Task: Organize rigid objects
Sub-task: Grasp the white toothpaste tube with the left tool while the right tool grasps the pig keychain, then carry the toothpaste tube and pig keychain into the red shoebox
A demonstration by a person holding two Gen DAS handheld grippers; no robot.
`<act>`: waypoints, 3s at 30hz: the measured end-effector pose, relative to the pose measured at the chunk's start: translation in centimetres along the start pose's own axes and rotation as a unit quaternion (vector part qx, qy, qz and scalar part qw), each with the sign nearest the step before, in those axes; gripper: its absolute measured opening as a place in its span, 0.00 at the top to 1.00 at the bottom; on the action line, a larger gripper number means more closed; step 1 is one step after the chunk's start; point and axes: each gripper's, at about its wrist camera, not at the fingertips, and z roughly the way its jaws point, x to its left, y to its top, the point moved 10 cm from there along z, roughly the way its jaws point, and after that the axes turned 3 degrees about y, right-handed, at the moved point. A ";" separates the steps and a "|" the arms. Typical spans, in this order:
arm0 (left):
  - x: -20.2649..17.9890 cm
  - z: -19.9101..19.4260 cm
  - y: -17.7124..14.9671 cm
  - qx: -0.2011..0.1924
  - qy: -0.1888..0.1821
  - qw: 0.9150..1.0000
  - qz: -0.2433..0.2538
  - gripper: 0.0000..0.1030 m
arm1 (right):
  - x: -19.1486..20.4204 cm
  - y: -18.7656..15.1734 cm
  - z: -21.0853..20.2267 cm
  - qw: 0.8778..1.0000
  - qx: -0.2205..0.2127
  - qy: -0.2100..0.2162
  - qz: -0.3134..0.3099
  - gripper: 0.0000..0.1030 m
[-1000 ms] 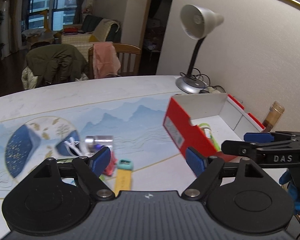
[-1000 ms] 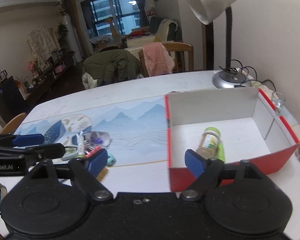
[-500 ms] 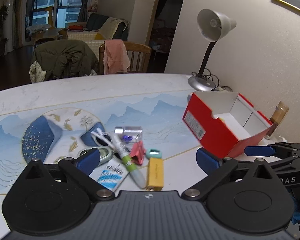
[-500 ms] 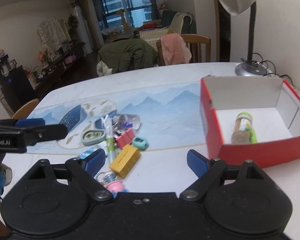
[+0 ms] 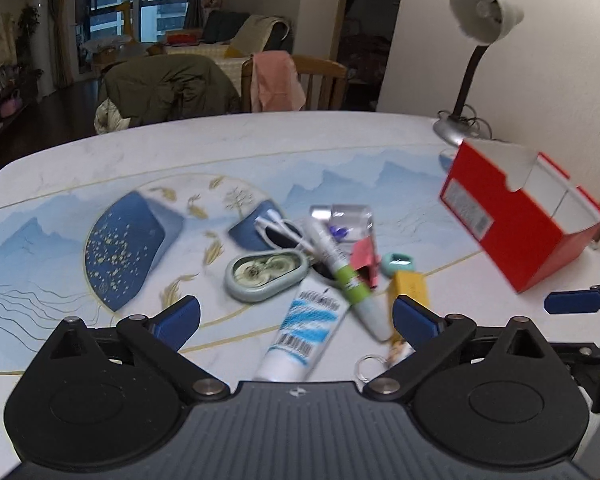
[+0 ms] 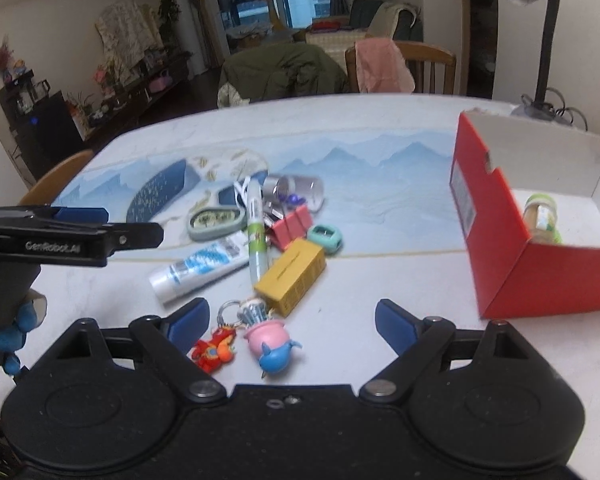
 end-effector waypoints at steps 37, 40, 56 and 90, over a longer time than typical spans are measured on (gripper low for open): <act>-1.4 8.1 -4.0 0.061 -0.014 0.995 0.075 0.30 | 1.3 -3.4 8.5 0.991 0.104 -0.011 -0.078 0.52; -1.8 8.0 -3.9 0.057 -0.015 0.995 0.084 0.40 | 1.6 -3.5 8.6 0.991 0.107 -0.009 -0.084 0.54; -2.2 6.3 -4.4 0.067 -0.020 0.996 0.063 0.62 | 1.4 -3.9 7.0 0.993 0.104 0.001 -0.061 0.62; -9.1 -1.0 2.0 0.015 -0.092 0.995 0.025 0.76 | -4.4 3.7 -4.6 0.998 -0.042 0.000 0.036 0.63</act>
